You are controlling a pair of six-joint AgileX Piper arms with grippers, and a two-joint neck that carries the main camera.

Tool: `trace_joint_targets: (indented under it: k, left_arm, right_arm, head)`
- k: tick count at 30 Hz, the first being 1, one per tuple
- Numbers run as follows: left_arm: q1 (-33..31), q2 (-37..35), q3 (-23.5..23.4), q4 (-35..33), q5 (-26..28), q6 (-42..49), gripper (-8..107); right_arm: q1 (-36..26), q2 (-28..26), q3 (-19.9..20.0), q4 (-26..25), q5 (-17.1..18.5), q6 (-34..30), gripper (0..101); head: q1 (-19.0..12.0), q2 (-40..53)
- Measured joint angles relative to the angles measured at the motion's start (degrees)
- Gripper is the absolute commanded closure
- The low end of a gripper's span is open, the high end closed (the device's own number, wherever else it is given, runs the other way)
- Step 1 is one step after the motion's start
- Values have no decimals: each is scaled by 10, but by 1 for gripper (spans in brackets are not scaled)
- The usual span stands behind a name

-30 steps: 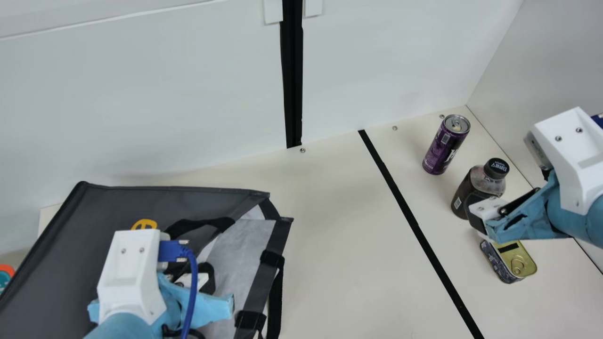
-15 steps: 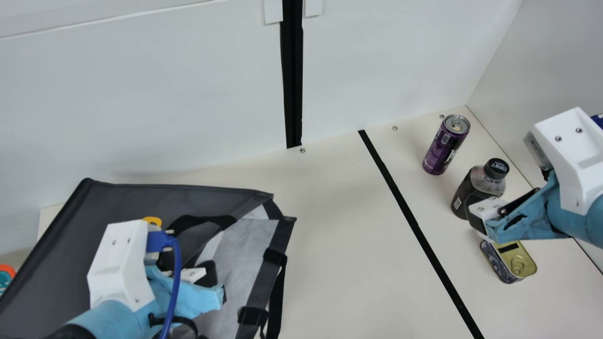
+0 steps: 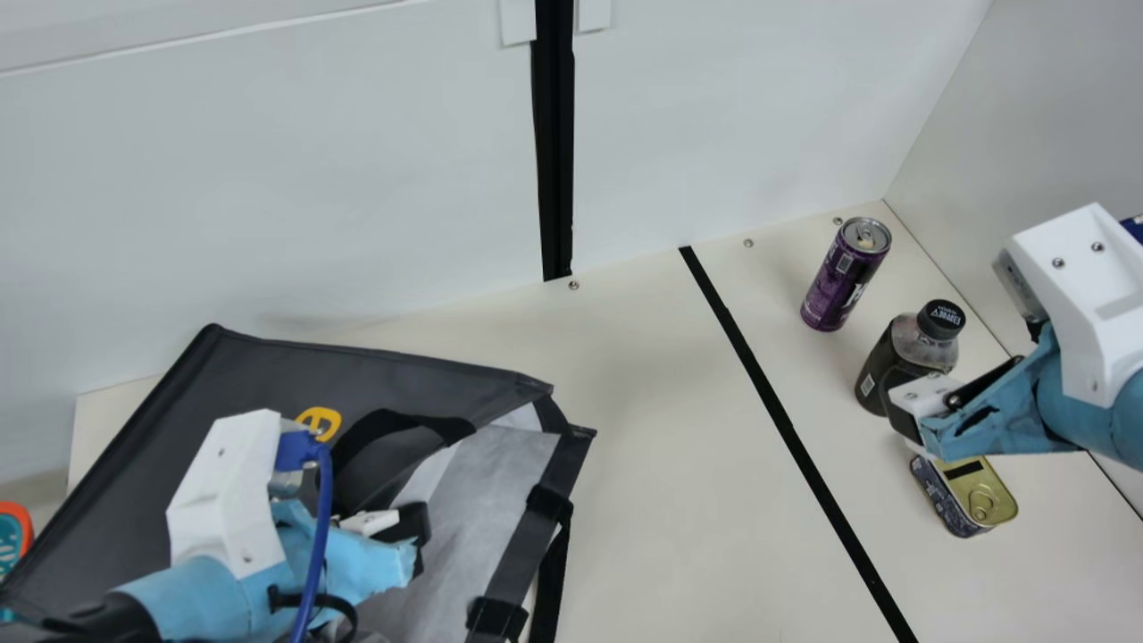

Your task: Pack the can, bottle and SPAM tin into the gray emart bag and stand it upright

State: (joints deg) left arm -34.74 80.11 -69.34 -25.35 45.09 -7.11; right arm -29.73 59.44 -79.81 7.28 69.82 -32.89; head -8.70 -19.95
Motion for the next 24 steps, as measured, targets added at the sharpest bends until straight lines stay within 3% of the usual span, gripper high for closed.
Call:
trace_joint_targets:
  k: [24]
  left_arm:
    - [48,22,-6,-5,-8,26,107]
  right_arm:
    - [0,0,0,0,0,0,6]
  head:
    - [0,0]
